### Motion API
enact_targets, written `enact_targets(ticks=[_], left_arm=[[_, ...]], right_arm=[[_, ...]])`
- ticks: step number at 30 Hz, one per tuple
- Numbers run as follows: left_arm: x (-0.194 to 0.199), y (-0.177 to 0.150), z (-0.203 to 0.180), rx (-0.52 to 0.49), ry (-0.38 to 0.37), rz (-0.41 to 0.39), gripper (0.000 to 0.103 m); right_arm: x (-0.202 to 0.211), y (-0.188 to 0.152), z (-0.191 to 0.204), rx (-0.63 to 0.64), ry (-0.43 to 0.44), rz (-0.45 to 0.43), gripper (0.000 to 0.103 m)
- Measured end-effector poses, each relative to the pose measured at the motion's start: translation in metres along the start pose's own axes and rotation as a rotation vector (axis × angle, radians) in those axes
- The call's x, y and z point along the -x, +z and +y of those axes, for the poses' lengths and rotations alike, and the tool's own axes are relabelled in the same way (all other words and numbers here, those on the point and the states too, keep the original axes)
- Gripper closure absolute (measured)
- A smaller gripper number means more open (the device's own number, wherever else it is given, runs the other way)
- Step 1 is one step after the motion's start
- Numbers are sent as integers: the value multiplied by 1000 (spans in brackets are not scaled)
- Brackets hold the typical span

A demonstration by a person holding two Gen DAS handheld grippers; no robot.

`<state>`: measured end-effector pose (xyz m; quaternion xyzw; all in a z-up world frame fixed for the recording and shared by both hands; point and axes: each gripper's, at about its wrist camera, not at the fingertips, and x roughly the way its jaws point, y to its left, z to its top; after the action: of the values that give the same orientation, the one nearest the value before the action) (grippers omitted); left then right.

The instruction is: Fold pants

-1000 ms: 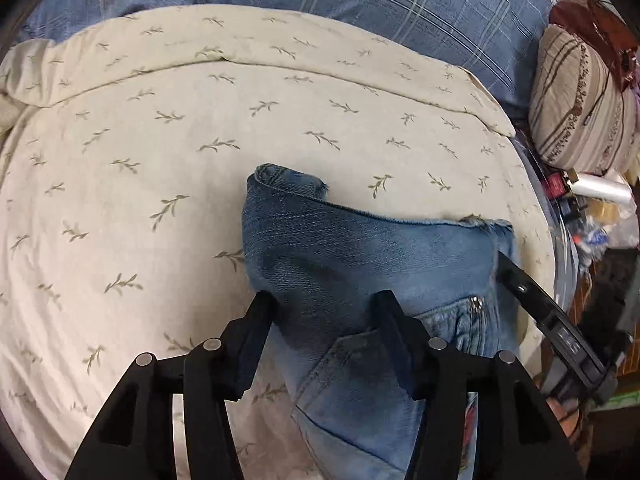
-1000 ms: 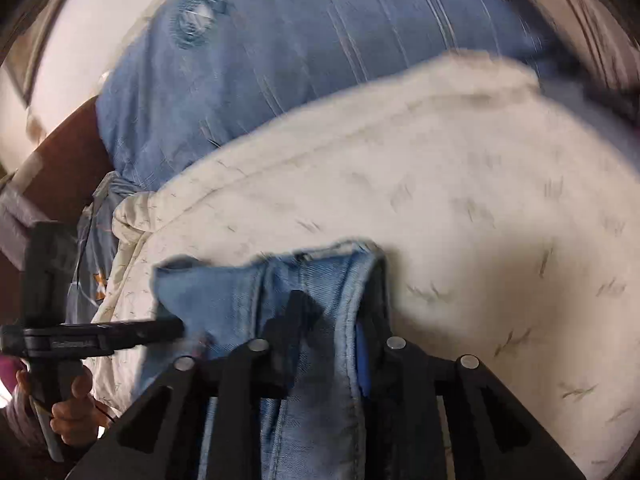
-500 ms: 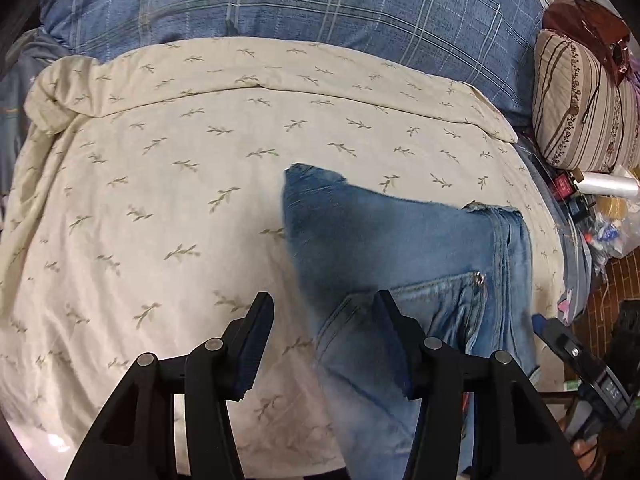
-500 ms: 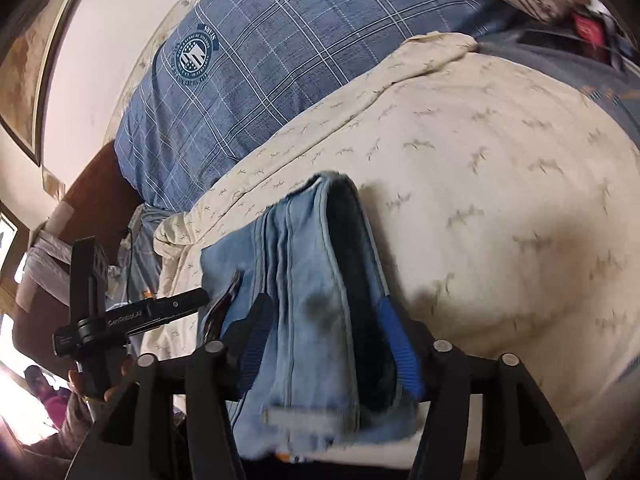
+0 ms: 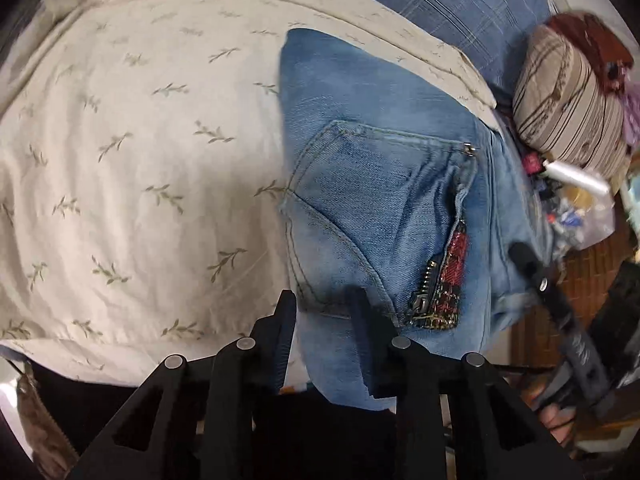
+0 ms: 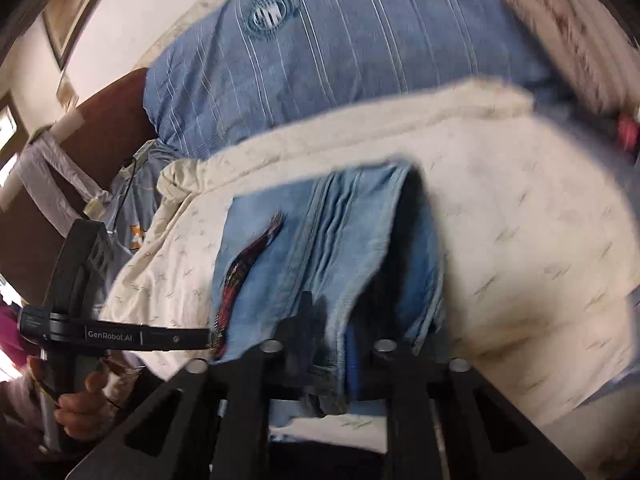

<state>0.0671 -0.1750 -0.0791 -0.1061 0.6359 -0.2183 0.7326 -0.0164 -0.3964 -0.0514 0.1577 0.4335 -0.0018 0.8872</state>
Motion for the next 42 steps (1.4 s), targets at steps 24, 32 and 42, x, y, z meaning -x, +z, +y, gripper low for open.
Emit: enact_targets(ticks=[24, 32, 42], left_arm=[[36, 15, -36, -29, 228, -228, 74], [21, 43, -33, -16, 249, -239, 73], [1, 61, -26, 18, 206, -163, 73]], right_arm=[[-29, 45, -42, -179, 93, 33, 45], [-66, 66, -51, -233, 123, 82, 43], [-82, 69, -54, -216, 167, 101, 56]])
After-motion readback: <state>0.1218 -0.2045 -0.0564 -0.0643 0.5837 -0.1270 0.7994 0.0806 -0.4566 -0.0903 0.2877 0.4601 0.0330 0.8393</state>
